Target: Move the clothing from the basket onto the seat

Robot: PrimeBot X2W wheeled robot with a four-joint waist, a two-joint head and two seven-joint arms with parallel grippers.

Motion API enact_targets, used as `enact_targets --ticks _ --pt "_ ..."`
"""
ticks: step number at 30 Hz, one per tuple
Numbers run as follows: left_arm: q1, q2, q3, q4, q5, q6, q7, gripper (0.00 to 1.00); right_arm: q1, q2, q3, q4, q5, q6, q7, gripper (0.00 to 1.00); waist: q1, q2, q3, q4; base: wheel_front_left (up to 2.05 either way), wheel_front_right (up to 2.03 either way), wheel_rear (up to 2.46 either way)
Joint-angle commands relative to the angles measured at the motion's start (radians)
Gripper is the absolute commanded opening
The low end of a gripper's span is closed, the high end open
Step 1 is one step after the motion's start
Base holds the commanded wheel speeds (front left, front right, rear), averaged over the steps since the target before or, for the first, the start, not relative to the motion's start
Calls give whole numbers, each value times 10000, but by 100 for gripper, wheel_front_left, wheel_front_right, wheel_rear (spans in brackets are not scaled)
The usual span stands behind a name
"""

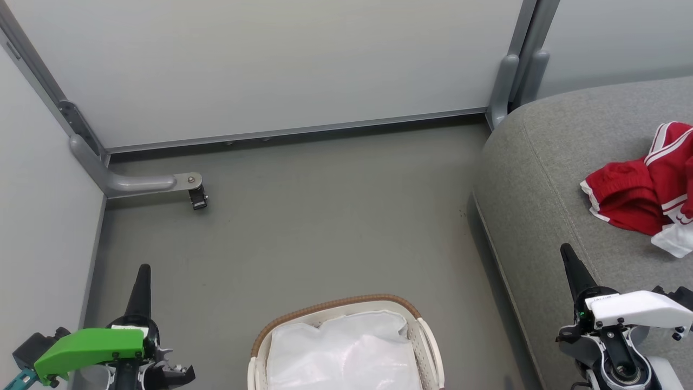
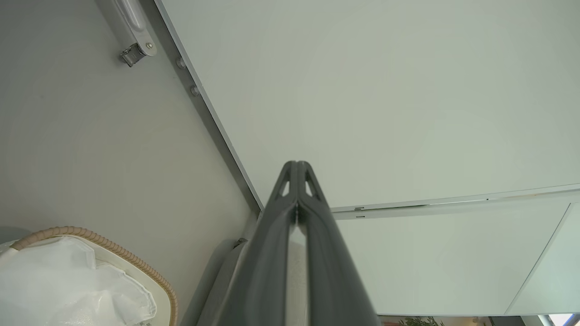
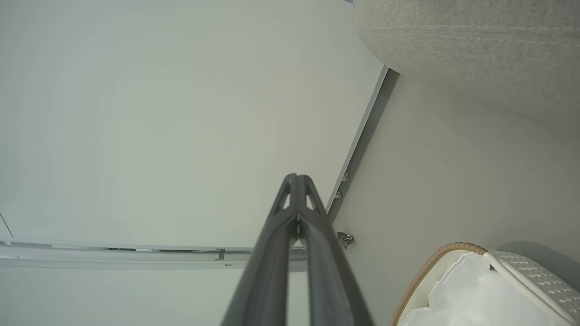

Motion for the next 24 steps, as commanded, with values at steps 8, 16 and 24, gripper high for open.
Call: enact_targets --ticks 8,16,24 --pt "-245 2 64 -119 -769 -26 200 0 151 -66 -76 -141 786 -5 199 0 0 0 -68 -44 0 0 0" --pt "-289 -5 78 -173 -1327 -28 349 0 183 -71 -112 -197 1375 -6 361 0 0 0 -132 -84 0 0 0" --pt "-307 -9 90 -212 -1844 -30 503 0 216 -75 -151 -247 1938 -6 488 0 0 0 -197 -125 0 0 0"
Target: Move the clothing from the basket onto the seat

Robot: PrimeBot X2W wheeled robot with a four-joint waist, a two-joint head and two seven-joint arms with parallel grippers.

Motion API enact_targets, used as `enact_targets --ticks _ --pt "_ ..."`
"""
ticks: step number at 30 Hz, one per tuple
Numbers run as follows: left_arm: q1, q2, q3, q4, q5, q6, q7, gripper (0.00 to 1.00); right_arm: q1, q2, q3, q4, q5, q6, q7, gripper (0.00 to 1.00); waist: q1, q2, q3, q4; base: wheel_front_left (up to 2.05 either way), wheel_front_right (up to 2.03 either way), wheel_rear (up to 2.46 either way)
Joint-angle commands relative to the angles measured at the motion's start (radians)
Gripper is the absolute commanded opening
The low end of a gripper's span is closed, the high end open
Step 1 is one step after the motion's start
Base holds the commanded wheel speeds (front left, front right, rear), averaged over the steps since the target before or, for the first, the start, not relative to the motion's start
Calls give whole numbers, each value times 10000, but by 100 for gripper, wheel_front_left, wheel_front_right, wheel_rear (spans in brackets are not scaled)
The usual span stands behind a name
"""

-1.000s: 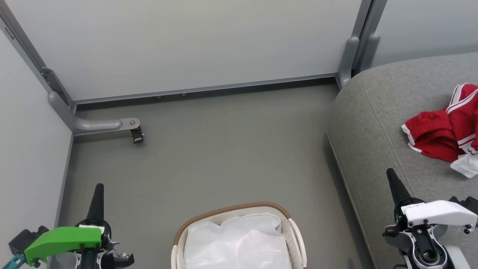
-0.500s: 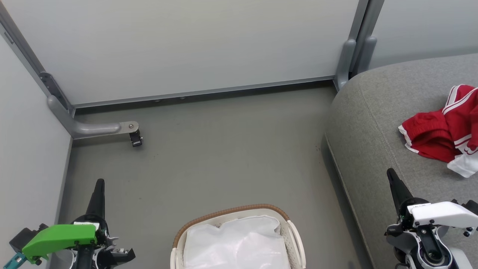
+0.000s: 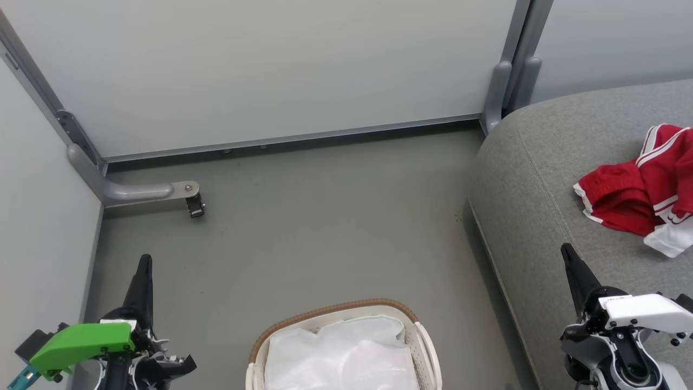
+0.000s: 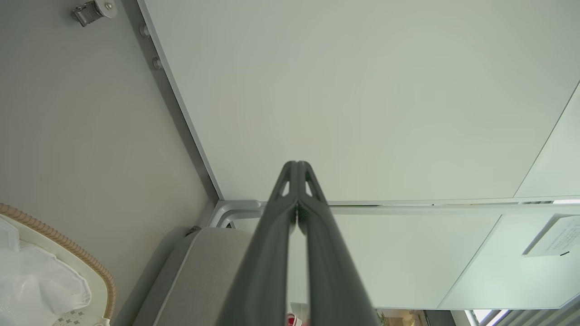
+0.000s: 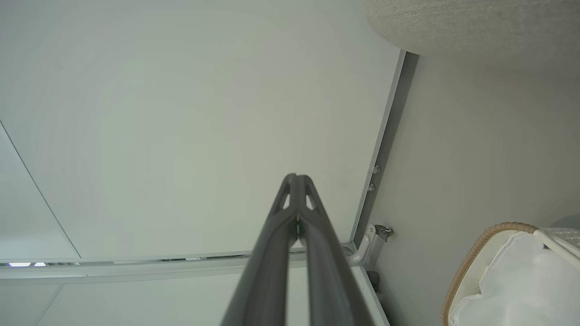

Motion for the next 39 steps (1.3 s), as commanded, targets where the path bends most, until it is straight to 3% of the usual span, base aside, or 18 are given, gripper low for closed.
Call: enact_targets --ticks 1,39 --pt "-160 -3 36 -45 -211 -31 83 0 99 -61 -43 -48 216 -6 67 0 0 0 -12 -9 0 0 0" --pt "-148 -5 37 -57 -380 -32 124 0 118 -62 -51 -66 406 -7 116 0 0 0 -42 -27 0 0 0"
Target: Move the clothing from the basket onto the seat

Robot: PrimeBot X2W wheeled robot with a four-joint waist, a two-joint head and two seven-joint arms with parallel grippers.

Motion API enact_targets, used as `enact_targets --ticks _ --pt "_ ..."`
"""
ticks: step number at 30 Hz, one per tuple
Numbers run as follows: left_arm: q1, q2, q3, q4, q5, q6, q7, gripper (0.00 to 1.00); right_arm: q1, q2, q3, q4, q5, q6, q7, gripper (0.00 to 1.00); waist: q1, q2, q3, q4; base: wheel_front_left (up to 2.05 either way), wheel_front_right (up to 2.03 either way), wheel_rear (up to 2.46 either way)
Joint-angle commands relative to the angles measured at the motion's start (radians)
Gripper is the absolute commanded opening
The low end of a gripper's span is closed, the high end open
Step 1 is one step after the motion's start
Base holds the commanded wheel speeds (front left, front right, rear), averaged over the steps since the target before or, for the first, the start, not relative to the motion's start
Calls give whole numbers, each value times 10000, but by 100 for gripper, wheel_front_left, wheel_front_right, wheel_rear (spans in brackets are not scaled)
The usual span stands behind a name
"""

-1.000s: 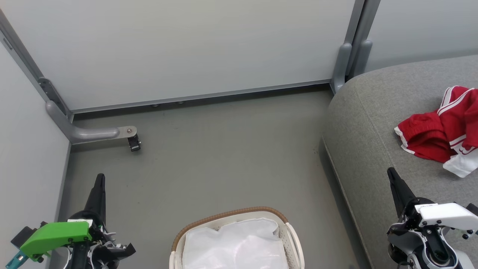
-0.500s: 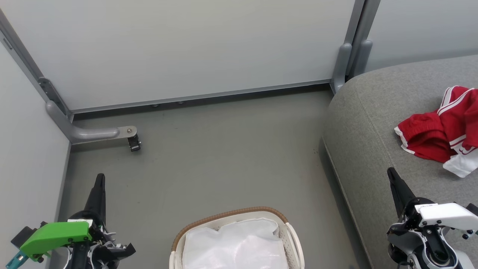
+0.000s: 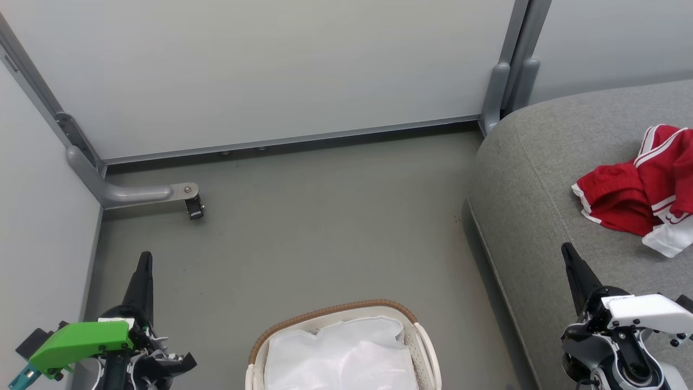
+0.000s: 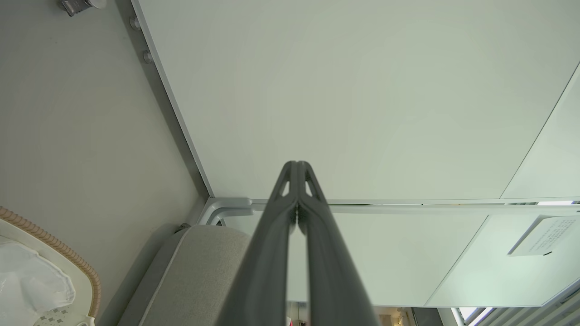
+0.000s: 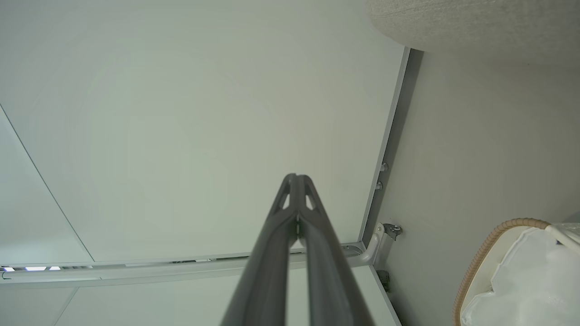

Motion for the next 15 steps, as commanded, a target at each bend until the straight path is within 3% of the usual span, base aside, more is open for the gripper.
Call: enact_targets --ticks 1,15 --pt "-103 -3 25 -13 -28 -32 36 0 106 -56 -24 -28 38 -7 28 0 0 0 0 0 0 0 0" --pt "-103 -1 24 -14 -29 -32 35 0 106 -56 -23 -28 38 -7 27 0 0 0 0 0 0 0 0"
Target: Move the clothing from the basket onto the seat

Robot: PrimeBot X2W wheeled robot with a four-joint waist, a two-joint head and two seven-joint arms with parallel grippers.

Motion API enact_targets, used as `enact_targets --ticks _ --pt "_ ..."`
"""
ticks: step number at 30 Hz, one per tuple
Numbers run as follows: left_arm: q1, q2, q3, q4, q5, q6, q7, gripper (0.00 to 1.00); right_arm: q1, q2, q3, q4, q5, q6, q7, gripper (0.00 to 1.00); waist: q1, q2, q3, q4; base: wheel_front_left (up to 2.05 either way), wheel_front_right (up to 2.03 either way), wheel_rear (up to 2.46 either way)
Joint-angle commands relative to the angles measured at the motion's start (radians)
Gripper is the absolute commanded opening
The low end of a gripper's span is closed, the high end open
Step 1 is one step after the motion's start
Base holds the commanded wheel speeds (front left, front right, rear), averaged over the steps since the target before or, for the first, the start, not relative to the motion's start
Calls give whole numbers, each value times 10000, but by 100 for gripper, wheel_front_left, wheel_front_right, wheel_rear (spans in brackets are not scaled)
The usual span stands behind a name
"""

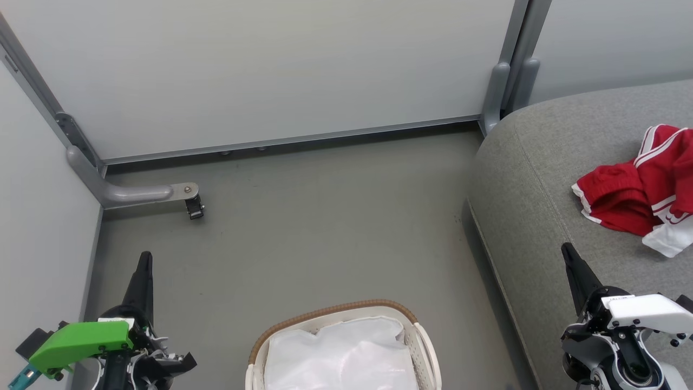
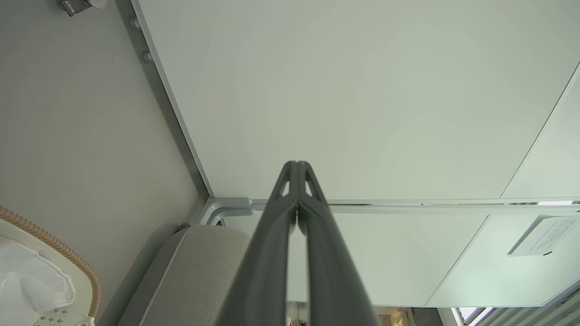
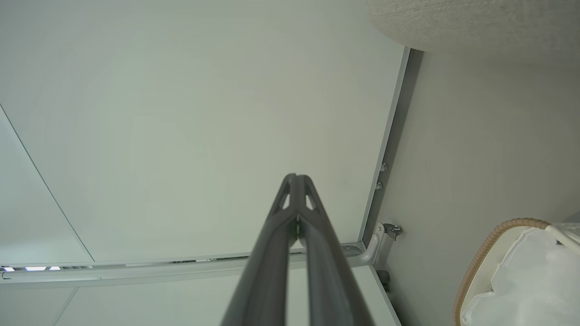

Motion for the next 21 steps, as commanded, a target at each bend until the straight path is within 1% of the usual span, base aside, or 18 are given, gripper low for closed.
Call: enact_targets --ticks 1,21 --pt "-103 1 24 -14 -29 -32 35 0 105 -56 -23 -28 38 -3 27 0 0 0 0 0 0 0 0" --pt "-103 1 23 -15 -29 -32 34 0 105 -56 -22 -28 39 -3 26 0 0 0 0 0 0 0 0"
